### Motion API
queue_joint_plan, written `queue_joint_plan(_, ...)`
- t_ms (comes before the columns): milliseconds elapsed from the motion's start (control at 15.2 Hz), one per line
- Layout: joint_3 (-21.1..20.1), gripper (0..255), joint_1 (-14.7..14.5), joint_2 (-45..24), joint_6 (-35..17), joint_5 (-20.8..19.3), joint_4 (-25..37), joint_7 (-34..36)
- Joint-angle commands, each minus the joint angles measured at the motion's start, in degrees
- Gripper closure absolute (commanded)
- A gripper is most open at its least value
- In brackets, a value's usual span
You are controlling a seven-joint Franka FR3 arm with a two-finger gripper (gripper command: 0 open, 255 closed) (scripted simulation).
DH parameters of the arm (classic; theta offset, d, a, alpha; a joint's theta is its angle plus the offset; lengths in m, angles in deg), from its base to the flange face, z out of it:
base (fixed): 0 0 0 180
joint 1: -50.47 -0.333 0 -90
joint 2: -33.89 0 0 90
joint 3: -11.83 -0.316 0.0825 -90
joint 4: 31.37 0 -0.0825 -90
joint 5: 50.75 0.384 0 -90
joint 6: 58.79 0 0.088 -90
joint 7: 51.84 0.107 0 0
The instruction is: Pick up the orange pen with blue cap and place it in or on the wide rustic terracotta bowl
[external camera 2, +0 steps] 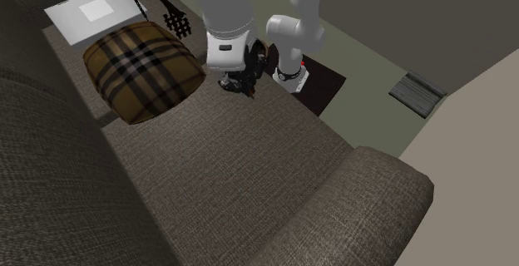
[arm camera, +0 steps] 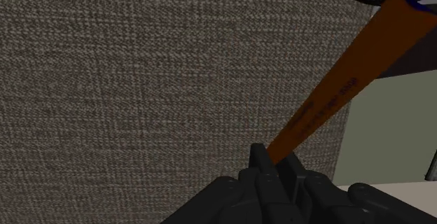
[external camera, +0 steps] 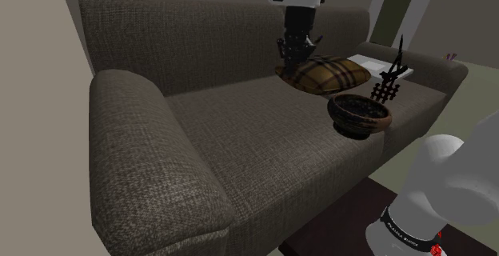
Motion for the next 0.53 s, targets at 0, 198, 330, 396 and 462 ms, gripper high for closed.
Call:
queue_joint_plan(0,0.75,255,0.52,4.28,0.52,-0.49,-3.92,-1.15)
queue_joint_plan(198,1.88,255,1.29,10.25,1.86,-1.40,-8.67,-2.72)
queue_joint_plan(330,2.70,255,1.86,14.13,3.03,-2.13,-11.45,-3.81)
queue_joint_plan(396,3.13,255,2.15,16.05,3.70,-2.54,-12.74,-4.37)
queue_joint_plan(462,3.57,255,2.45,17.95,4.42,-2.98,-13.95,-4.93)
